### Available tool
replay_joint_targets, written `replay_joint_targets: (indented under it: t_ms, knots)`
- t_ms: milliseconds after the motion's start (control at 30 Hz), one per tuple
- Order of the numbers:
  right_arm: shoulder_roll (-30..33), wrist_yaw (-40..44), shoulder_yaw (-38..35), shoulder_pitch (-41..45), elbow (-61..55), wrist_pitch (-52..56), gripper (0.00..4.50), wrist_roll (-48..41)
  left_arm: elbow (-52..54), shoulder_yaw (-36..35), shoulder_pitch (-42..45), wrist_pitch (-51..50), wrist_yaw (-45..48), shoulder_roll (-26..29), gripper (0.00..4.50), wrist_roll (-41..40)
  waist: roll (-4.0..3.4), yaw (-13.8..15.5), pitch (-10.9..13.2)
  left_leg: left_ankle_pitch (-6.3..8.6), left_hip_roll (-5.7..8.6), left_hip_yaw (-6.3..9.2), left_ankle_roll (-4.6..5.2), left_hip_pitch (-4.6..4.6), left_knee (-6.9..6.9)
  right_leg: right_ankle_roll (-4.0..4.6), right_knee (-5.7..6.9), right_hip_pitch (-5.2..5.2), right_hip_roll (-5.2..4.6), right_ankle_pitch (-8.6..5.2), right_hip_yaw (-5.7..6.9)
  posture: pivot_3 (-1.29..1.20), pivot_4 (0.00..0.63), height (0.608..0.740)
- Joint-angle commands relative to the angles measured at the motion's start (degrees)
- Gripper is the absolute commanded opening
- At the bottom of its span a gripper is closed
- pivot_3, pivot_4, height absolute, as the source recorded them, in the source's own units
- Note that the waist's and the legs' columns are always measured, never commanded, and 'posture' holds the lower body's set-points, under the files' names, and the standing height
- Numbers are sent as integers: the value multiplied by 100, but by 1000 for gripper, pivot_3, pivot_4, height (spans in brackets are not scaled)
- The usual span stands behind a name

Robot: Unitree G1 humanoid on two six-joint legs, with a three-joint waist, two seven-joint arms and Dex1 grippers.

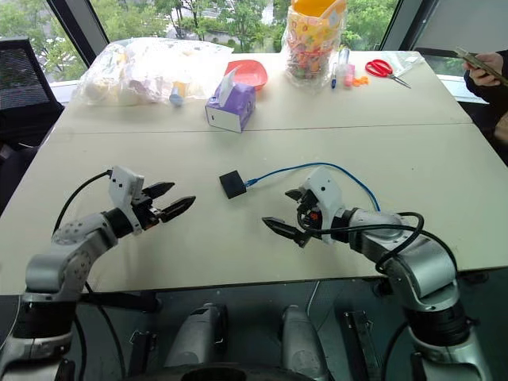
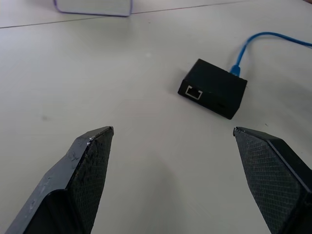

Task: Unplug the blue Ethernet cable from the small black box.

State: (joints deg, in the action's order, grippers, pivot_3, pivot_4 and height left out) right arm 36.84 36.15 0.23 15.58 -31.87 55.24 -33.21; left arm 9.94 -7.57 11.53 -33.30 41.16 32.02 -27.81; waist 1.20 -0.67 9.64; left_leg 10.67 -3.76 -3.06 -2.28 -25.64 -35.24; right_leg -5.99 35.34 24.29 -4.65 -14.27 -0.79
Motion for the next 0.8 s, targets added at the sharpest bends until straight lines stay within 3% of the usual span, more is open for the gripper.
replay_joint_targets:
  t_ms: [33, 333, 800]
  knots:
    - [133, 121, -93, 107, -177, 37, 4500, -175, 143, 65, 175, -17, 454, 228, 4116, -171, 0, -10, 0, 0, -1, 0, 0, 1, 2, 0, 0, 1, 1, 0, 0, 0, 150, 735]
    - [455, 283, -75, 310, -201, 122, 4500, -252, 351, 160, 269, -467, 1300, 862, 4116, -568, 1, 0, 1, 0, -3, -2, 0, 1, 1, -1, 3, 3, 3, 0, -1, 0, 150, 735]
    - [1186, 1061, 277, 954, 362, -74, 4500, -18, 74, 178, 414, -366, 1406, 910, 4116, -483, 2, -4, 1, -1, -2, -2, 1, 1, 0, -2, 9, 4, 5, 0, -2, 0, 150, 735]
